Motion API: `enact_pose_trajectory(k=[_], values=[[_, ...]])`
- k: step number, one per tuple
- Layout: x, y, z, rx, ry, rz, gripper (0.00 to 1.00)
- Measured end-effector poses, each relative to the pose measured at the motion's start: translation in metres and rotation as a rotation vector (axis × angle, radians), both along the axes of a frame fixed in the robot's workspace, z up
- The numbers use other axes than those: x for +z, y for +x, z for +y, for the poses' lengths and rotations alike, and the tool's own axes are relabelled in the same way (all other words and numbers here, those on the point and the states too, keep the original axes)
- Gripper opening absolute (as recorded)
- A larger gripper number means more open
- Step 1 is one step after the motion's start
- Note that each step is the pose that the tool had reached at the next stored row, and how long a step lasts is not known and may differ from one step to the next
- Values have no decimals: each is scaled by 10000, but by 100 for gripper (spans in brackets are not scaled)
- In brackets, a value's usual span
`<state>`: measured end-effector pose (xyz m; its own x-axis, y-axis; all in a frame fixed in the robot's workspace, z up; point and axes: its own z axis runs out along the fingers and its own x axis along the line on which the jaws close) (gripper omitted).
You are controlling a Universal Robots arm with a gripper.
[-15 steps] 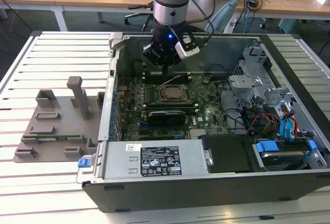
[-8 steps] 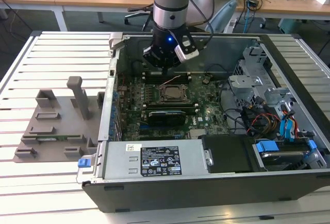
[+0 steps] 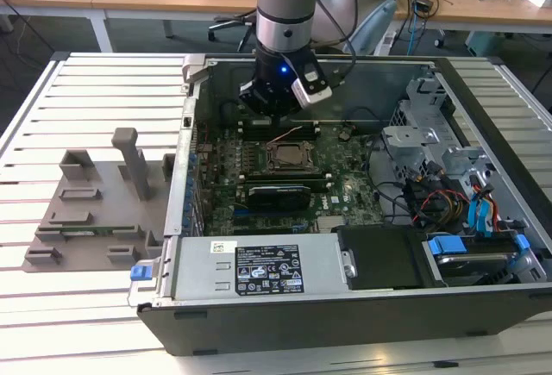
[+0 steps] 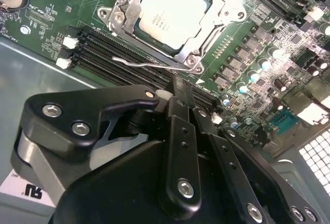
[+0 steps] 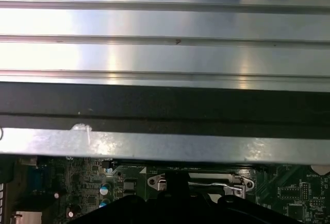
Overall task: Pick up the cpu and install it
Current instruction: 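Install the first cpu locking lever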
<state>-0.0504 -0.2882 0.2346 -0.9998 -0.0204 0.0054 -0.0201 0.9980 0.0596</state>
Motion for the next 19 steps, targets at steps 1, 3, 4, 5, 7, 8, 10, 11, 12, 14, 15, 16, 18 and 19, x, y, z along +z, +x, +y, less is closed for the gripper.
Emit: enact_pose_trajectory(k=[1, 3, 4, 5, 7, 8, 10, 11, 12, 14, 15, 16, 18, 19], values=[[-12, 0, 0, 0, 0, 0, 11], [-29, 0, 0, 0, 0, 0, 11], [-42, 0, 0, 0, 0, 0, 11], [-49, 0, 0, 0, 0, 0, 11], [-65, 0, 0, 0, 1, 0, 11], [-73, -1, 0, -1, 1, -1, 11], [-91, -3, 1, -1, 0, -1, 11], [-103, -4, 1, 0, 0, 0, 11], [-111, -4, 1, 1, 0, 0, 11], [-139, -5, 11, 5, 1, -1, 11], [-149, -4, 12, 15, 1, 0, 11], [-152, -4, 12, 27, 0, 0, 11], [-162, -2, 14, 66, 0, 1, 11], [-167, 2, 16, 88, -1, 1, 11]])
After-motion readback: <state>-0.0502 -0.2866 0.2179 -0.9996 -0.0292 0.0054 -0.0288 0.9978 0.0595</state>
